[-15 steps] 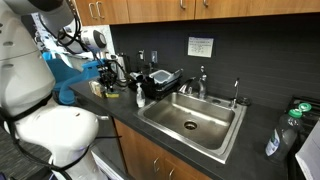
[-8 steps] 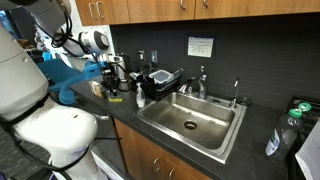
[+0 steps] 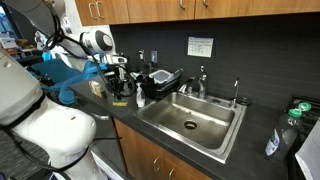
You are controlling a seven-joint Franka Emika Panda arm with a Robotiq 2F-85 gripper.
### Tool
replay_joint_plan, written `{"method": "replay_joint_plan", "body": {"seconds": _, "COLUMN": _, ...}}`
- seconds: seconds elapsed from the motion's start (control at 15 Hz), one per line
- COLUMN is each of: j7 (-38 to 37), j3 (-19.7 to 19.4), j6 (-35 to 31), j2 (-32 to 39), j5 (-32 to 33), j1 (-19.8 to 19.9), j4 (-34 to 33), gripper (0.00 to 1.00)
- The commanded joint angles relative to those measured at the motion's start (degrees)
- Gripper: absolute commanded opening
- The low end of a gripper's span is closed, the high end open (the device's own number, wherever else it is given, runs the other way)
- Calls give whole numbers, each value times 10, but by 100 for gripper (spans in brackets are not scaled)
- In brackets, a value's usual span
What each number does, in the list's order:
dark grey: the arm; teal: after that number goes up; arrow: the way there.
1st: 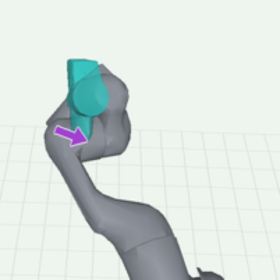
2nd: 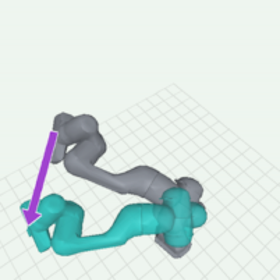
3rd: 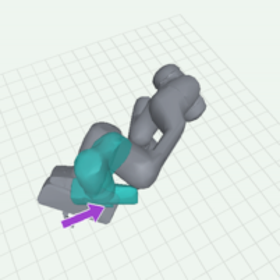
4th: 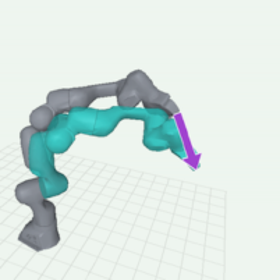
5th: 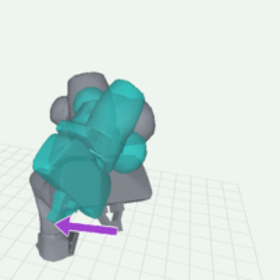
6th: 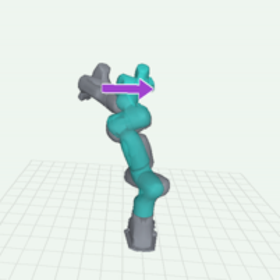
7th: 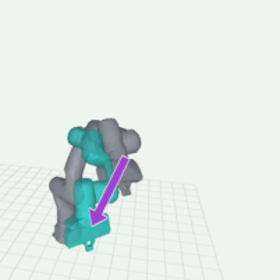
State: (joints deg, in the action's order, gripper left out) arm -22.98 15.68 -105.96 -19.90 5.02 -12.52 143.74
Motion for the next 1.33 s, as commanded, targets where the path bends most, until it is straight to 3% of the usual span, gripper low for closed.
{"method": "replay_joint_plan", "body": {"seconds": 0.0, "j7": 0, "j3": -9, "j6": -4, "j2": -53, "j5": -5, "j1": 14, "j4": 39, "gripper": 4}}
{"method": "replay_joint_plan", "body": {"seconds": 1.27, "j7": 43, "j3": -90, "j6": -33, "j2": -138, "j5": 83, "j1": 128, "j4": 98, "gripper": 4}}
